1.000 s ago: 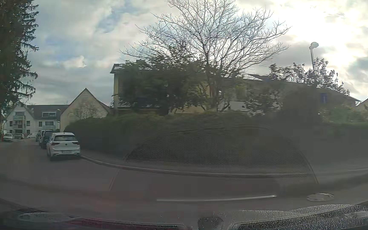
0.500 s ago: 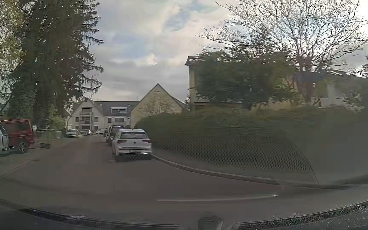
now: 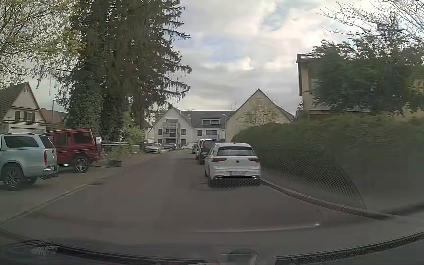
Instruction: Follow the waypoints while adhering to traffic rules and regulations
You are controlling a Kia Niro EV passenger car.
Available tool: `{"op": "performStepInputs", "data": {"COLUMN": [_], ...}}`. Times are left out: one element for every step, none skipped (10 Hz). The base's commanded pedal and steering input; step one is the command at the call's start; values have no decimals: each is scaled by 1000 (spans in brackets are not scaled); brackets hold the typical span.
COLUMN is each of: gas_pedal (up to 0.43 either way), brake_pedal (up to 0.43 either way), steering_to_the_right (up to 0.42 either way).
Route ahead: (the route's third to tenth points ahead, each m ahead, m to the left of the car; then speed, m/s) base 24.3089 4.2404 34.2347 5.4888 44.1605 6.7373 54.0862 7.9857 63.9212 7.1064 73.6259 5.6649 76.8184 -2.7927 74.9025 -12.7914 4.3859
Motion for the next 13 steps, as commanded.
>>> {"op": "performStepInputs", "data": {"gas_pedal": [118,118,118,118,118,118,118,118,118,118,118,118,118], "brake_pedal": [0,0,0,0,0,0,0,0,0,0,0,0,0], "steering_to_the_right": [-314,-268,-236,-197,-165,-134,-109,-94,-77,-62,-46,-30,-18]}}
